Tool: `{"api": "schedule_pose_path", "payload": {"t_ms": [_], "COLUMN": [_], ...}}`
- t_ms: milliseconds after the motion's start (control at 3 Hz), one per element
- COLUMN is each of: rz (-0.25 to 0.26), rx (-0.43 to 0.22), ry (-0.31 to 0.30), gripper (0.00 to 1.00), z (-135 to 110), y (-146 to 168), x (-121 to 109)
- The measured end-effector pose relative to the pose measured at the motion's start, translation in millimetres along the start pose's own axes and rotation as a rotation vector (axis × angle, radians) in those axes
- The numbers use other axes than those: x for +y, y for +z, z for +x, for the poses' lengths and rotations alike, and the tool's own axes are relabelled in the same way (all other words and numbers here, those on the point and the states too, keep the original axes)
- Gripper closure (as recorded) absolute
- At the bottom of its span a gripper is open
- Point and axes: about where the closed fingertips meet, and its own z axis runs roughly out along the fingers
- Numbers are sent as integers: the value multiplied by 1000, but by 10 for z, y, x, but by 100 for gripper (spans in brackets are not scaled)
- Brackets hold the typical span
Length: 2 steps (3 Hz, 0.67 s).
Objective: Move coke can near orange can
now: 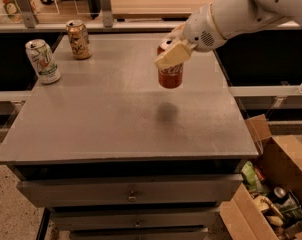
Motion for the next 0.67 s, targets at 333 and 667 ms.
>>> {"api": "schedule_pose_path", "payload": {"t_ms": [333,667], "rz": [50,80], "rx": [-20,-40], "ry": [-29,-48], "gripper": [100,100], "z": [-227,-363], "y": [-289,-425], "x": [-265,-340]}}
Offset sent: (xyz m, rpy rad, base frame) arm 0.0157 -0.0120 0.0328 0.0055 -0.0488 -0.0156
